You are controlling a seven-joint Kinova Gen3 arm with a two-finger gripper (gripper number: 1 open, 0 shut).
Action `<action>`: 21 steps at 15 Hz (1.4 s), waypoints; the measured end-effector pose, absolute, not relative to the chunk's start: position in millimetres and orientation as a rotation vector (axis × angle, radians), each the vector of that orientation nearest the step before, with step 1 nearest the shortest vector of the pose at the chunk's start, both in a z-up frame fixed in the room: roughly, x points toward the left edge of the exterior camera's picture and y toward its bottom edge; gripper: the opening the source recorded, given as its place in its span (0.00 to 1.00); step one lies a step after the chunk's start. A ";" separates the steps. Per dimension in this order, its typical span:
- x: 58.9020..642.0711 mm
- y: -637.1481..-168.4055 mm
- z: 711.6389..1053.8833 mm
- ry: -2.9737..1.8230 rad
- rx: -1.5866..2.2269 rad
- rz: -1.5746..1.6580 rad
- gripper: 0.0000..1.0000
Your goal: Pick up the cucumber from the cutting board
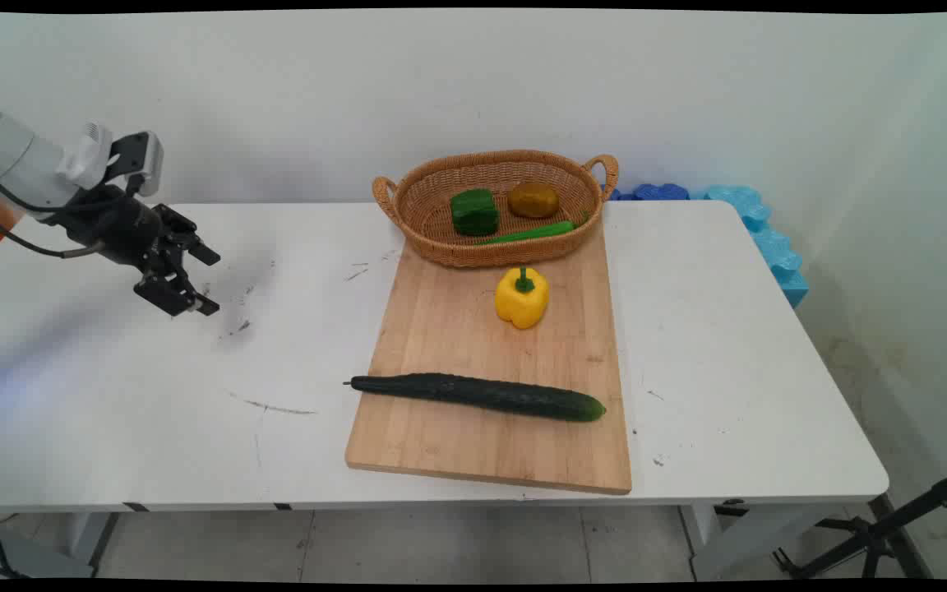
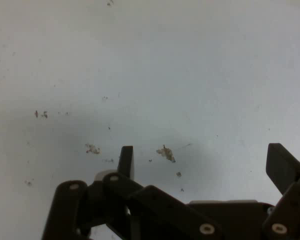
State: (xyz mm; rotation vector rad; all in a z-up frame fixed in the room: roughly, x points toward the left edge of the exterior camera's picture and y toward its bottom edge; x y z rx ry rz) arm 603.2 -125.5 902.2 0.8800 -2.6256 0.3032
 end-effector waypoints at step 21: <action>447.0 -153.0 892.5 -2.636 0.392 0.128 1.00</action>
